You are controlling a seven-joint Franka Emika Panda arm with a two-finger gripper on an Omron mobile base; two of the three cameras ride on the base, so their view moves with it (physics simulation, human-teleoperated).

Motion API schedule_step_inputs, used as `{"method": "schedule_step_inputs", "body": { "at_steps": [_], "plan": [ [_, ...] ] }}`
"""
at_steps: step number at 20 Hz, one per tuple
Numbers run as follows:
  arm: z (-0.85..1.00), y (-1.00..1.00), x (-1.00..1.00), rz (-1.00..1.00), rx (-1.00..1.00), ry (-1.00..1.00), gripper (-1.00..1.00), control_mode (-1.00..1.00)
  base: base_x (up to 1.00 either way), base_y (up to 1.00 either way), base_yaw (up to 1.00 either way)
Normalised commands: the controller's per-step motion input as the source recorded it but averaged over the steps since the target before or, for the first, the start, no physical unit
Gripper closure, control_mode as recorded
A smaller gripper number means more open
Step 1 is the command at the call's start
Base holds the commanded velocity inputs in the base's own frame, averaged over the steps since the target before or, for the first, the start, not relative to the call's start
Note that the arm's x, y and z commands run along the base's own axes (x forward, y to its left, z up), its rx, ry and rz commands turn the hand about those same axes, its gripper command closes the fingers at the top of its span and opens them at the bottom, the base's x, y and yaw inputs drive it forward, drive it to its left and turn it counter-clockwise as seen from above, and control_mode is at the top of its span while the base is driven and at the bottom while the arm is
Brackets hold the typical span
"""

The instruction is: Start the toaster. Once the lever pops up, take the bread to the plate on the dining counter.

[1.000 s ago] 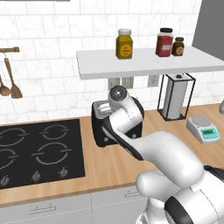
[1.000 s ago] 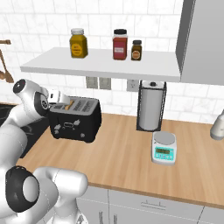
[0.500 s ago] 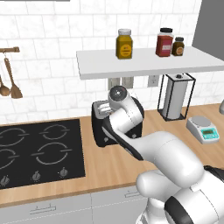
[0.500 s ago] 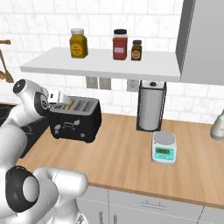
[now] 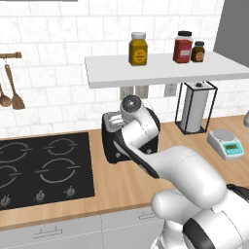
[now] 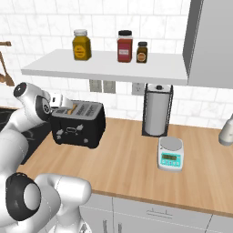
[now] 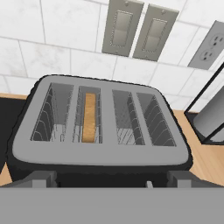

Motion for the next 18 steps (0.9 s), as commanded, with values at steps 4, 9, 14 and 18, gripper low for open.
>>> {"method": "schedule_step_inputs", "body": {
  "at_steps": [4,9,14,18],
  "plan": [
    [0.0,0.0,0.0,0.0,0.0,0.0,-1.0,-1.0,0.0,0.0,0.0],
    [0.0,0.0,0.0,0.0,0.0,0.0,-1.0,-1.0,0.0,0.0,0.0],
    [0.0,0.0,0.0,0.0,0.0,0.0,-1.0,-1.0,0.0,0.0,0.0],
    [0.0,0.0,0.0,0.0,0.0,0.0,-1.0,-1.0,0.0,0.0,0.0]
  ]
}}
